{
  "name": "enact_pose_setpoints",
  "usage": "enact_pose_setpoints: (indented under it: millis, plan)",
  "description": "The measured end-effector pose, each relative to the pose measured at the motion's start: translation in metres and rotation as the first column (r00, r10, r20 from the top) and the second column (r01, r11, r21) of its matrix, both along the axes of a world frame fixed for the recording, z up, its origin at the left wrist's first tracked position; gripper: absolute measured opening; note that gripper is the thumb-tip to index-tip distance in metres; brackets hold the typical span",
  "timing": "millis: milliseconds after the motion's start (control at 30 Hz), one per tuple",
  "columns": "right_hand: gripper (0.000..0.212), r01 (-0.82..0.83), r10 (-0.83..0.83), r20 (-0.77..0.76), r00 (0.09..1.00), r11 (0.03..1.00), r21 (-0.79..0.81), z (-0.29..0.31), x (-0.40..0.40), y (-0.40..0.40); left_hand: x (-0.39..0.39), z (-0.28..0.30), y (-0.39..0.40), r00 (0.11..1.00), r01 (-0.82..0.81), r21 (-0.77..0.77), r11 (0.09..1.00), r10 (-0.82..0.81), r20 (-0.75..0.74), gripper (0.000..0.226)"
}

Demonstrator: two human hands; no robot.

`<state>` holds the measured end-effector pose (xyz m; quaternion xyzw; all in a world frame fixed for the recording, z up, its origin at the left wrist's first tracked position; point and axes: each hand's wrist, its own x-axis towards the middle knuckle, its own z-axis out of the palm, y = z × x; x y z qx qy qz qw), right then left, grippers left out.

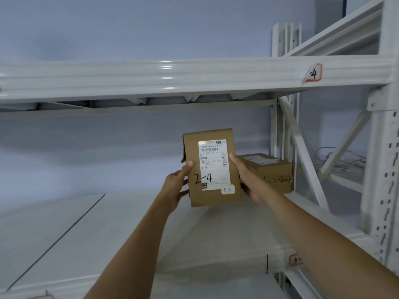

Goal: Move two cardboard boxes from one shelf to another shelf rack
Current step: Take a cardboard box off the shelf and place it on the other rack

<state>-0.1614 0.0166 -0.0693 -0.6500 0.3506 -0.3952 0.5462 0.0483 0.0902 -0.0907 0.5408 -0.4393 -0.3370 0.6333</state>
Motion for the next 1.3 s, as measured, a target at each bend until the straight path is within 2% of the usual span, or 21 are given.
enact_pose_setpoints:
  millis: [133,300,633,767,1133,1300]
  plan:
    - [0.038,-0.052,0.052,0.056,0.997,0.999,-0.007,0.009,-0.001,0.032,-0.002,0.02,0.043,0.999,-0.026,-0.006,1.0,0.026,0.029,0.055]
    - [0.053,-0.166,0.168,0.071,0.983,0.986,-0.031,0.017,0.021,0.069,0.002,0.032,0.107,0.987,-0.159,-0.024,0.987,0.16,0.028,0.06]
    - [0.058,-0.425,0.433,0.077,0.898,0.9,-0.1,0.001,0.1,0.181,0.044,0.02,0.269,0.911,-0.412,-0.017,0.911,0.412,0.025,0.06]
    - [0.059,-0.496,0.506,0.062,0.86,0.859,-0.128,0.008,0.14,0.234,0.075,0.022,0.332,0.883,-0.467,-0.044,0.883,0.468,0.029,0.057]
    - [0.058,-0.525,0.543,0.053,0.838,0.828,-0.197,0.026,0.284,0.389,0.195,0.023,0.493,0.852,-0.523,-0.124,0.843,0.521,-0.053,0.042]
    - [0.06,-0.504,0.519,0.045,0.854,0.845,-0.178,0.018,0.356,0.458,0.265,0.022,0.556,0.839,-0.544,-0.138,0.828,0.53,-0.125,0.061]
